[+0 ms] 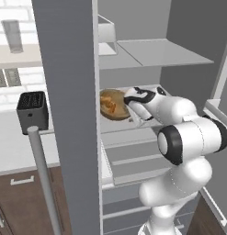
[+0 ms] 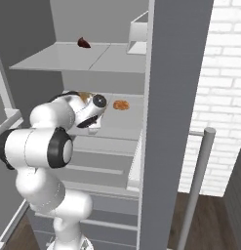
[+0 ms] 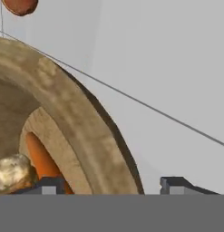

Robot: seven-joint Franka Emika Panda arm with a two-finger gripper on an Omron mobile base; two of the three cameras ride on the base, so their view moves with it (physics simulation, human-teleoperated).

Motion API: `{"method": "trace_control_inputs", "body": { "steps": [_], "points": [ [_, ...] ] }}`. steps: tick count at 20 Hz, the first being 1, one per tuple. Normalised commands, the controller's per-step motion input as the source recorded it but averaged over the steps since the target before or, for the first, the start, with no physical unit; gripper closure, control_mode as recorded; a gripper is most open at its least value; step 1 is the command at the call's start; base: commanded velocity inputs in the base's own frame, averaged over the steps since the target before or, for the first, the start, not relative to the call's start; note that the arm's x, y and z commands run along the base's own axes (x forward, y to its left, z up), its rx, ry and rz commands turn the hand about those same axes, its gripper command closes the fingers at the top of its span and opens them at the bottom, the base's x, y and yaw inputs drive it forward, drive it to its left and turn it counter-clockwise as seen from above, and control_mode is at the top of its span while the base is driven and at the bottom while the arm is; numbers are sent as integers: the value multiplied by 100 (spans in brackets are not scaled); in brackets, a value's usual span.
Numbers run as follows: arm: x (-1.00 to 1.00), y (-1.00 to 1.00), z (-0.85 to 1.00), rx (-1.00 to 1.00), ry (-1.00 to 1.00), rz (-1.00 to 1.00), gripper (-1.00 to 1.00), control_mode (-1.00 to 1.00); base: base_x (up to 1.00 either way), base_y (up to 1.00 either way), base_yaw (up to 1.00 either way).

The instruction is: Pick the chicken drumstick and carrot from their plates and place them in the bowl. Then put the bowl in the fridge.

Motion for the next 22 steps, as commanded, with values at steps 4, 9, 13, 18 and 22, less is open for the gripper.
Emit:
{"method": "trace_control_inputs", "body": {
  "steps": [4, 9, 13, 18, 22],
  "points": [
    [-54, 0, 6, 0, -28, 0, -100, -100, 0, 0, 0],
    [-96, 0, 67, 0, -28, 0, -100, -100, 0, 0, 0],
    [-98, -2, 100, 0, 3, -11, -100, -100, 0, 0, 0],
    [-99, -22, 100, 0, 10, -5, -100, -100, 0, 0, 0],
    [-98, -23, 99, 0, 18, -2, -100, -100, 0, 0, 0]
  ]
}}
